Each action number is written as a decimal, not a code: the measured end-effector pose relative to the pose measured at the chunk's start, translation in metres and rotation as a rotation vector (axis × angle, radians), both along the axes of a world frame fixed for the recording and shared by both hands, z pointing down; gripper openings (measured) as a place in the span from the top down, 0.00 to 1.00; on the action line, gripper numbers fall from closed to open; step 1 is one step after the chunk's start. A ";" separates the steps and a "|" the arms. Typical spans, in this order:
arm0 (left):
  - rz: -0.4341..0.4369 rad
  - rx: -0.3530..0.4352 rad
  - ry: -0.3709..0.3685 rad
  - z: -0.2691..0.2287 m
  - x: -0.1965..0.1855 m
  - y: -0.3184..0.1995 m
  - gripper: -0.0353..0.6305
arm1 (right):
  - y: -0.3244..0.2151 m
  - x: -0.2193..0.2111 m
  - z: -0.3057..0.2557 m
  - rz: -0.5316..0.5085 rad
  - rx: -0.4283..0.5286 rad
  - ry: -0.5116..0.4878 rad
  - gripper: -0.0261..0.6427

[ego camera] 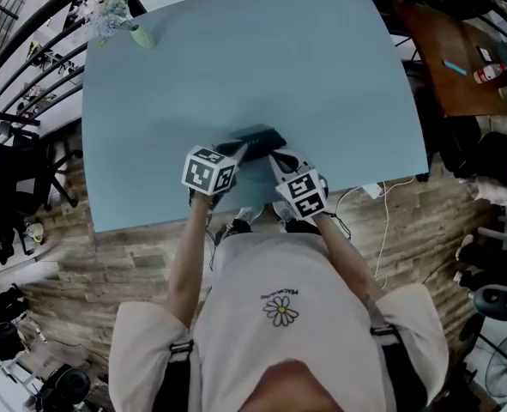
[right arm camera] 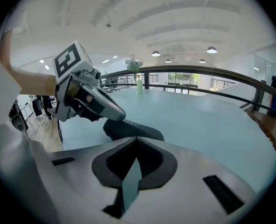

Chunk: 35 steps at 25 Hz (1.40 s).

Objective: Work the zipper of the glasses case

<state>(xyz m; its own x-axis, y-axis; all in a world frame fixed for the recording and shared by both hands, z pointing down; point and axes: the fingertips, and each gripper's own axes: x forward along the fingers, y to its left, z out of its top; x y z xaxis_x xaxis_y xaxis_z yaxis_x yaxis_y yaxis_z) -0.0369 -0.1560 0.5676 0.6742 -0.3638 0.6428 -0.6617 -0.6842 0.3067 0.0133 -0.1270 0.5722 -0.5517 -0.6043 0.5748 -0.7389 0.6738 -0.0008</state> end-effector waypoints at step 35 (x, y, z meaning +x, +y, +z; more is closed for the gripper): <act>-0.367 -0.119 0.016 0.047 -0.060 -0.020 0.92 | -0.032 -0.001 0.008 -0.345 -0.093 0.149 0.95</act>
